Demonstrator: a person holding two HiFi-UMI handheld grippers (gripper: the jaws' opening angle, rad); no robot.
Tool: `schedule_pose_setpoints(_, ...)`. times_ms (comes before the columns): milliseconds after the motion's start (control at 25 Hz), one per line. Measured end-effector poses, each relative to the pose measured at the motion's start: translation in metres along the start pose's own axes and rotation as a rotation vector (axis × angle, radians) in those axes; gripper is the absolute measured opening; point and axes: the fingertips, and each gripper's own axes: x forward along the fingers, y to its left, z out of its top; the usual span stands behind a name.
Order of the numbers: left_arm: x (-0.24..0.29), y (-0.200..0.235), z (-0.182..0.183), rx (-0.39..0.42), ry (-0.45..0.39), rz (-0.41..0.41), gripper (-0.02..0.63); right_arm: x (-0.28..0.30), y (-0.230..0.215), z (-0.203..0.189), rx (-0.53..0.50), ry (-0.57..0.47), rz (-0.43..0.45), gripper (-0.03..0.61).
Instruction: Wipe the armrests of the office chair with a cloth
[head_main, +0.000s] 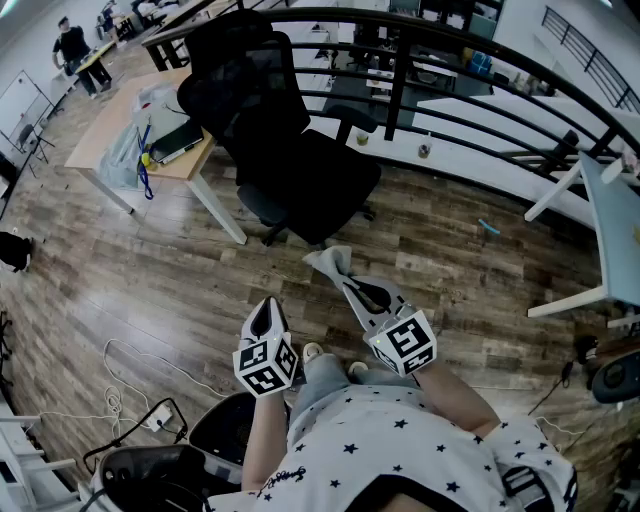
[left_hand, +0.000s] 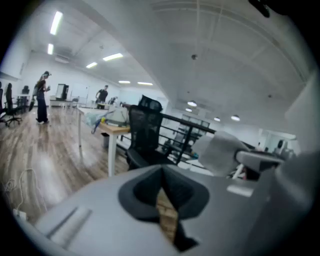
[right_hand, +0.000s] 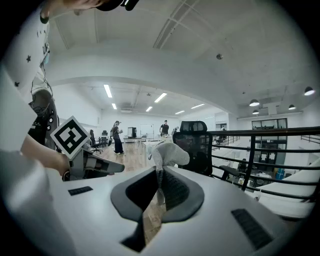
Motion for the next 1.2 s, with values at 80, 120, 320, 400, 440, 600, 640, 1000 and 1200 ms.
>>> schedule_pose_setpoints(80,-0.004,-0.002,-0.001,0.001,0.003,-0.004,0.005,-0.003,0.002,0.001,0.000,0.000,0.003,0.026)
schedule_pose_setpoints(120,-0.006,-0.003,-0.002,0.001,0.005,-0.005,0.005,-0.005,0.004,0.001,-0.001,0.000,0.004,0.026)
schedule_pose_setpoints(320,-0.014,-0.009,-0.006,0.000,0.004,0.004,0.005,-0.013,0.009,0.000,-0.009,-0.002,0.021,0.026)
schedule_pose_setpoints(400,-0.016,-0.010,-0.009,-0.001,0.005,0.007,0.005,-0.016,0.013,-0.002,-0.017,-0.005,0.042,0.026)
schedule_pose_setpoints(440,-0.017,-0.011,-0.011,-0.003,0.006,0.009,0.005,-0.017,0.015,-0.002,-0.019,-0.009,0.054,0.026)
schedule_pose_setpoints(600,-0.022,-0.015,-0.018,-0.017,0.012,0.016,0.005,-0.023,0.018,-0.006,-0.015,-0.010,0.074,0.026)
schedule_pose_setpoints(640,-0.023,-0.016,-0.019,-0.018,0.013,0.018,0.005,-0.024,0.017,-0.007,-0.011,-0.006,0.075,0.026)
schedule_pose_setpoints(1000,-0.010,-0.008,-0.021,-0.027,0.026,0.037,0.005,-0.006,0.007,-0.010,-0.008,0.010,0.096,0.028)
schedule_pose_setpoints(1200,0.018,0.002,-0.007,-0.037,0.022,0.023,0.005,0.019,-0.005,-0.006,-0.017,0.020,0.088,0.028)
